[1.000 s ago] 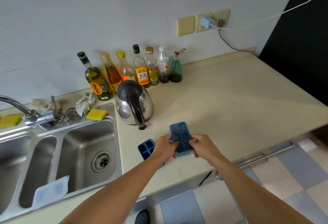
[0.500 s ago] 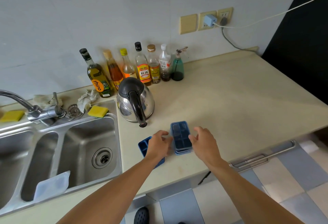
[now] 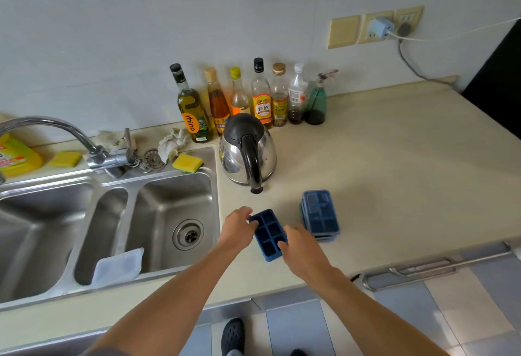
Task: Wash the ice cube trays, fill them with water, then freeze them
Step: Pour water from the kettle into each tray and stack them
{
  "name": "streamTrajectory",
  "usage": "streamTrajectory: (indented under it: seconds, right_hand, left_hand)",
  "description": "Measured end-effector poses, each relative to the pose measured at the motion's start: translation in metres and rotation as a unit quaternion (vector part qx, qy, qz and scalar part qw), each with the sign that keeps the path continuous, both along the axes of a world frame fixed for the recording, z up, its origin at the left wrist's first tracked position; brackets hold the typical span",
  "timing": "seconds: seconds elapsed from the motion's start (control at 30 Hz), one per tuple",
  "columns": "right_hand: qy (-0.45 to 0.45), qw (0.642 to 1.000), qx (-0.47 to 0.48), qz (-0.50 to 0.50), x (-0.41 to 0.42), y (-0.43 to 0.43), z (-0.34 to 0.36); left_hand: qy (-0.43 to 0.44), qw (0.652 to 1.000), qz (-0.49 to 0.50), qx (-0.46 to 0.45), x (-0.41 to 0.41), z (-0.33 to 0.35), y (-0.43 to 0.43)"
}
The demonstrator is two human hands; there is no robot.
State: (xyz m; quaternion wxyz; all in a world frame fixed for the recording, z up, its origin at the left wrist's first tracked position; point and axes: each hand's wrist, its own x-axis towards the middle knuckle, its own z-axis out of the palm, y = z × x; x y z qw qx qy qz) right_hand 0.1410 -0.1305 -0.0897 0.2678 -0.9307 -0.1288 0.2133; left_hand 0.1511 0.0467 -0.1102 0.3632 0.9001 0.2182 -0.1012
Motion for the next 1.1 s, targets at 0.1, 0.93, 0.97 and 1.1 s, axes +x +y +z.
streamTrajectory:
  seconds: [0.1, 0.93, 0.97, 1.1]
  right_hand:
    - [0.024, 0.999, -0.016, -0.017, 0.0, 0.002, -0.012]
    - [0.131, 0.98, 0.023, -0.15, 0.005, 0.013, 0.005]
    - [0.119, 0.982, 0.011, -0.147, 0.005, 0.014, 0.007]
    - [0.118, 0.983, -0.009, -0.141, 0.004, 0.017, 0.013]
  left_hand:
    - [0.007, 0.999, 0.016, -0.036, 0.002, 0.0, 0.004]
    - [0.047, 0.986, 0.065, -0.148, 0.012, 0.006, 0.017]
    - [0.046, 0.985, 0.066, -0.154, 0.011, 0.008, 0.017]
    - [0.047, 0.973, 0.093, -0.207, 0.009, 0.012, 0.018]
